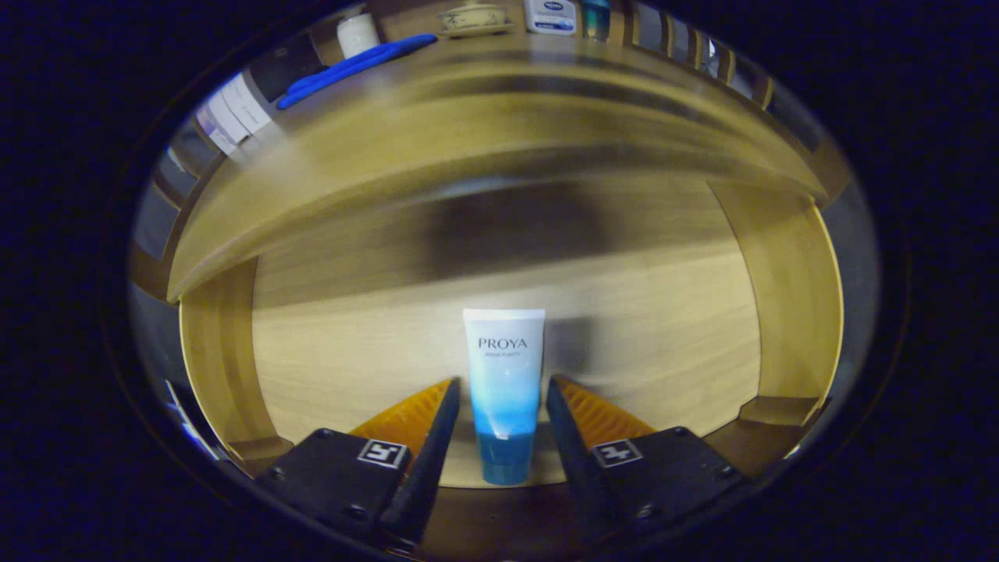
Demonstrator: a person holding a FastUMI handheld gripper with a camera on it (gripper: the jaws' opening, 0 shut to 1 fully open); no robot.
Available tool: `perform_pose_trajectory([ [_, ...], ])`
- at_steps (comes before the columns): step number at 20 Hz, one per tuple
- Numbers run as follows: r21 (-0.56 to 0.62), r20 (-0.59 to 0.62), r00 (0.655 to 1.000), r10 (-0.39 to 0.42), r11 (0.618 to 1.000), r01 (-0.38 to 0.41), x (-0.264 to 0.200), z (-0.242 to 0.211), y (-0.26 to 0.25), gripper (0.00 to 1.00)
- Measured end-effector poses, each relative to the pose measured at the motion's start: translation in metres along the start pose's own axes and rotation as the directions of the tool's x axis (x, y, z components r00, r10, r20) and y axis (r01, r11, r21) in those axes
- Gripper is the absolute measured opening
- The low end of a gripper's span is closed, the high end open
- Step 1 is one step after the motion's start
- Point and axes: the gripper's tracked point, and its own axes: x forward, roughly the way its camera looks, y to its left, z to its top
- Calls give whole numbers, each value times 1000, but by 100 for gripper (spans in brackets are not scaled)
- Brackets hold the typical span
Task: Pull open the drawer, take out the items inside it, and place them on the countertop above the cabinet.
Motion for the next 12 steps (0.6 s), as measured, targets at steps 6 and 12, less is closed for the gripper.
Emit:
perform_pose_trajectory([
  [6,-1,11,999,35,999,-35,-15,-10,-2,49],
  [12,-59,103,991,85,995,-79,-70,-8,3,49],
])
